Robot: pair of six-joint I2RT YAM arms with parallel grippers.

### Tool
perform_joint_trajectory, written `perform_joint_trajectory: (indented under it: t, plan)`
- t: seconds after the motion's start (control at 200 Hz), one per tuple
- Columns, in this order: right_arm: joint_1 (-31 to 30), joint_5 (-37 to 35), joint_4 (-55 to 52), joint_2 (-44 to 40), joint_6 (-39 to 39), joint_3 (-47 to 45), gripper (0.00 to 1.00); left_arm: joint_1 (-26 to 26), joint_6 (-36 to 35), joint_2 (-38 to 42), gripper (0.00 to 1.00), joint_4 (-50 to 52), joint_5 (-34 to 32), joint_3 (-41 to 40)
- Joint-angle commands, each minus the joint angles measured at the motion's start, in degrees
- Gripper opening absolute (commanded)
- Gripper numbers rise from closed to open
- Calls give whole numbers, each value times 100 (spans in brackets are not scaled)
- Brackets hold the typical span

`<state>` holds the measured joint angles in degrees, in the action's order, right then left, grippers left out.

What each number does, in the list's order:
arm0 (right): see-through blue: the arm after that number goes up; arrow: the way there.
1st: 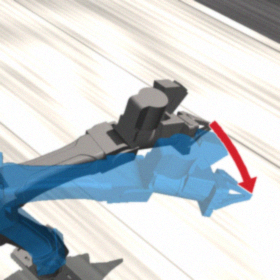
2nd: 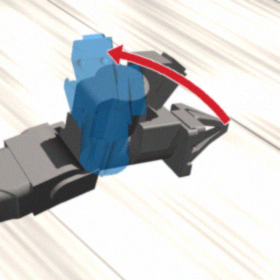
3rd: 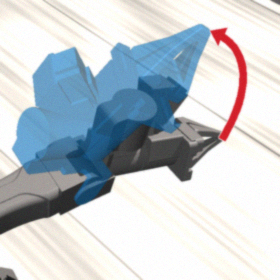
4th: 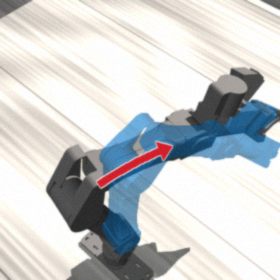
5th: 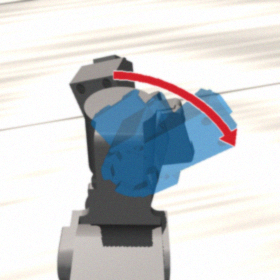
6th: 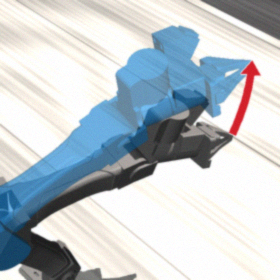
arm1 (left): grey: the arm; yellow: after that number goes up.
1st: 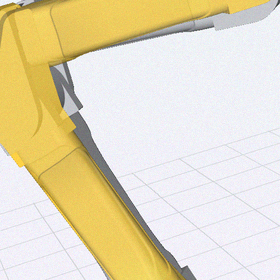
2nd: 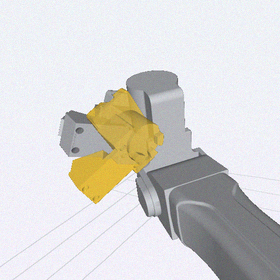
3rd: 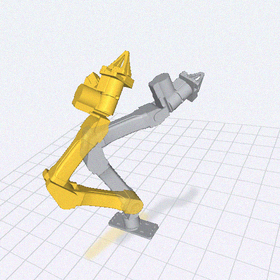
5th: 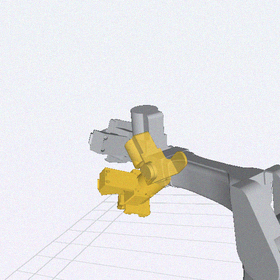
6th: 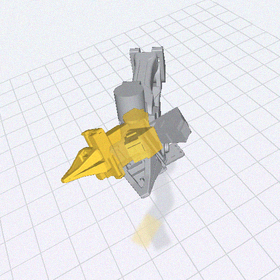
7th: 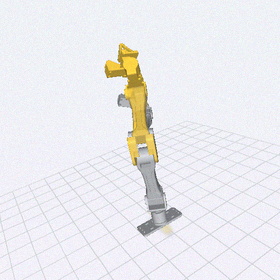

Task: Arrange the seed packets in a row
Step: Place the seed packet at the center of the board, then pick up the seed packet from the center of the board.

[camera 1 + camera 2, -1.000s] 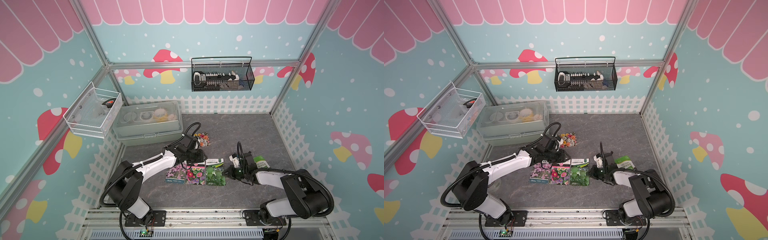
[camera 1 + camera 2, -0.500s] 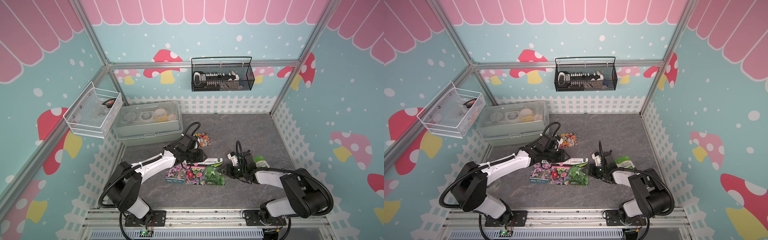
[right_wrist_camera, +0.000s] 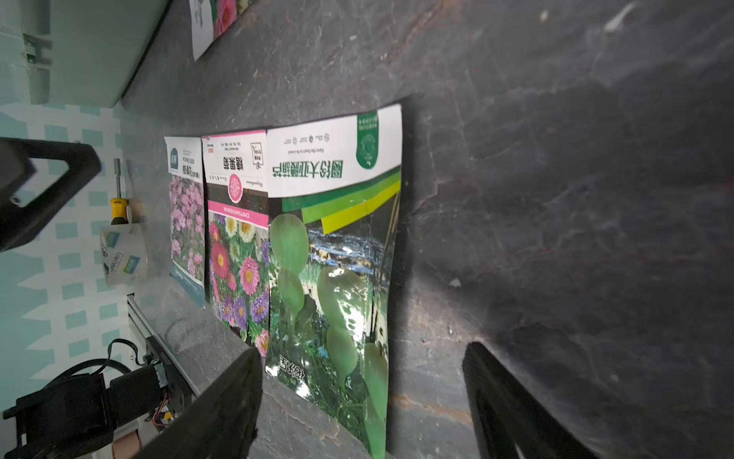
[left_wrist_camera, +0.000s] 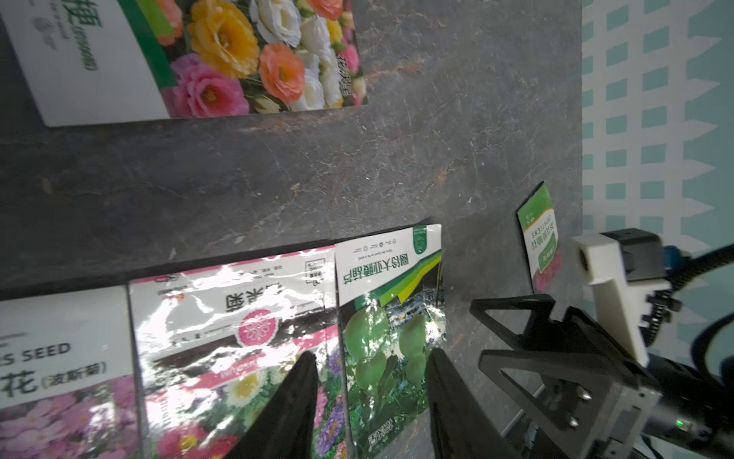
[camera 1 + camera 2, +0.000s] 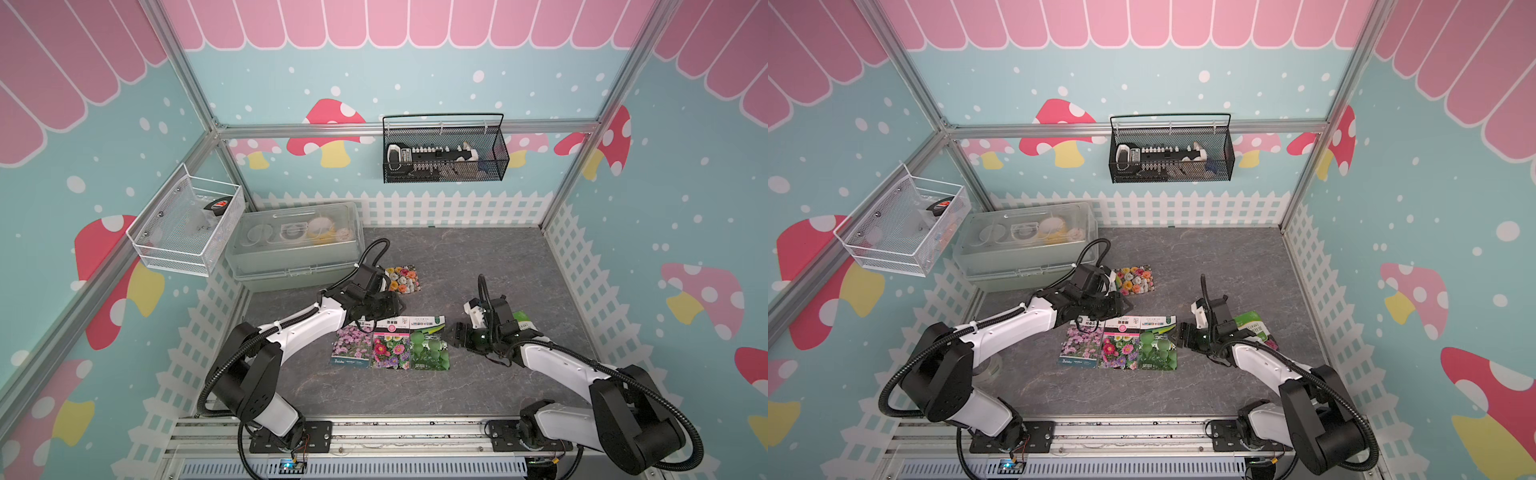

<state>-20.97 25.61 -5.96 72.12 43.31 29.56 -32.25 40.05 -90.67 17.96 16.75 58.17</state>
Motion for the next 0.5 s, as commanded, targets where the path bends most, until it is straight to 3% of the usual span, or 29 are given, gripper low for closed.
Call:
perform_joint_trajectory:
  t: [0.0,0.125,0.495]
  plan:
    - [58,-207,-307,323,-323,513,80,258,107,-271,53,44,-302,129]
    - [67,-41,-84,1074,-411,1205,80,594,157,-663,58,-174,-83,354]
    - [64,488,281,3575,-548,3392,86,1146,115,-1488,60,-363,-60,951]
